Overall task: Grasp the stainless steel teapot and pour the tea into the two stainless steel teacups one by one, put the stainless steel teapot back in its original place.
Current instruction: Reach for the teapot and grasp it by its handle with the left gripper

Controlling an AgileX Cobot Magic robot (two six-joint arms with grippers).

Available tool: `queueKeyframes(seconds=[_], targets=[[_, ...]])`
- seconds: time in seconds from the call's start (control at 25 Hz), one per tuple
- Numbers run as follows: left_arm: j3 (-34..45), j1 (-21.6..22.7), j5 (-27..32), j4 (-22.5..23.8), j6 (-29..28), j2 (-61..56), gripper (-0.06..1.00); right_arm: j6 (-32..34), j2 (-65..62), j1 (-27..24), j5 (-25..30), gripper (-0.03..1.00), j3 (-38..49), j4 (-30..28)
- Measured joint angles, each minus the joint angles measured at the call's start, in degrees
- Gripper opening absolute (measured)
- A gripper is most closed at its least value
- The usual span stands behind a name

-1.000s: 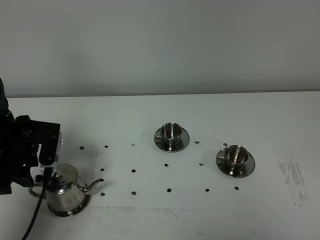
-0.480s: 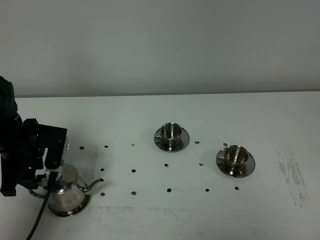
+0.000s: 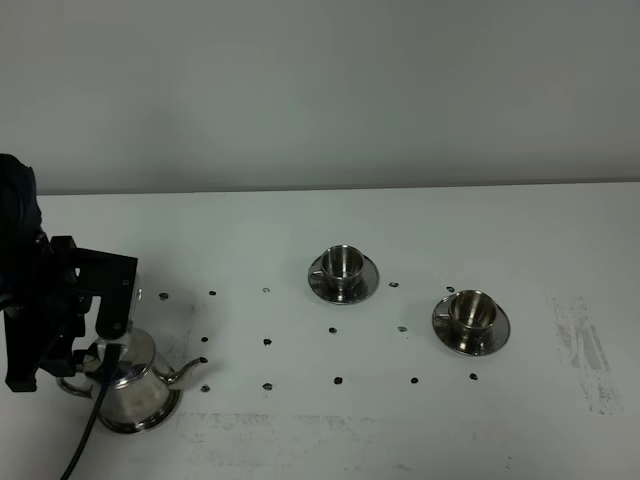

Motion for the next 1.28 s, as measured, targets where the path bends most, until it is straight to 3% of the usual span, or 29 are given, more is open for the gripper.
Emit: queueKeyframes(seconds=[0.88, 0.96, 1.08, 1.28], targets=[[0.0, -1.1, -0.5, 0.3, -2.5, 2.8, 0.46, 0.0, 0.0, 0.0, 0.0, 0.45, 0.0, 0.0], [0.0, -1.1, -0.3, 0.3, -2.7, 2.9, 0.41, 0.0, 0.0, 0.0, 0.0, 0.45, 0.0, 0.0], [0.0, -1.1, 0.1, 0.3, -3.7, 3.4, 0.23, 0.0, 0.0, 0.0, 0.0, 0.45, 0.0, 0.0], [0.0, -1.3, 0.2, 0.3, -6.3, 3.5, 0.24, 0.0, 0.0, 0.0, 0.0, 0.45, 0.0, 0.0]])
